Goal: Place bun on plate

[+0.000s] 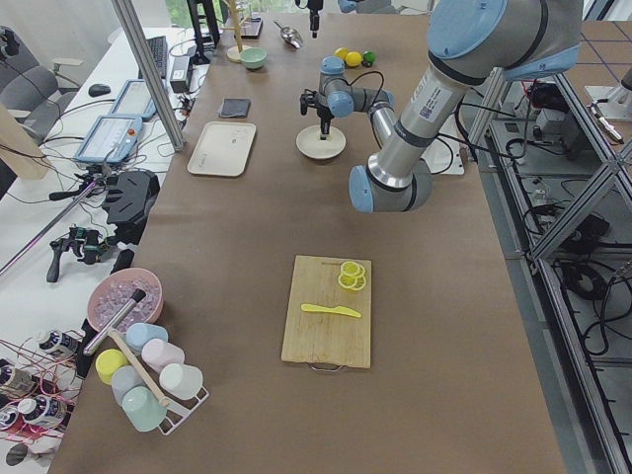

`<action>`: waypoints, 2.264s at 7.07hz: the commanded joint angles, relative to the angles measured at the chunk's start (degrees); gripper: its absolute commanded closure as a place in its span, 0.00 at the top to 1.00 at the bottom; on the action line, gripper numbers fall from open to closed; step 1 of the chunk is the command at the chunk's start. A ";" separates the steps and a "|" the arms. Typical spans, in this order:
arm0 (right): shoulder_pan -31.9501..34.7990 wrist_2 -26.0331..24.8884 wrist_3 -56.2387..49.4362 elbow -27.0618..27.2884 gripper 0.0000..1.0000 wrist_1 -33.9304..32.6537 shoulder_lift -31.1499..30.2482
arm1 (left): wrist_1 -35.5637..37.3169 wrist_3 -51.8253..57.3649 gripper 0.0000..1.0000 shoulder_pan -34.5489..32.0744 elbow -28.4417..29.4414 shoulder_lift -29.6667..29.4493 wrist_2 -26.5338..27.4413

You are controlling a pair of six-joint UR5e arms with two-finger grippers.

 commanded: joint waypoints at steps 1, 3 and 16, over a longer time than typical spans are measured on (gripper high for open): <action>0.03 0.27 -0.26 -0.01 1.00 -0.04 0.15 | -0.94 -0.13 0.03 0.86 0.92 -0.22 1.11; 0.03 1.23 -0.26 -0.01 1.00 -0.04 0.24 | -0.86 -0.13 0.21 0.86 0.92 -0.22 1.11; 2.04 2.55 -0.52 0.34 1.00 -2.58 1.21 | 9.27 1.35 0.76 -3.43 -11.06 2.31 2.25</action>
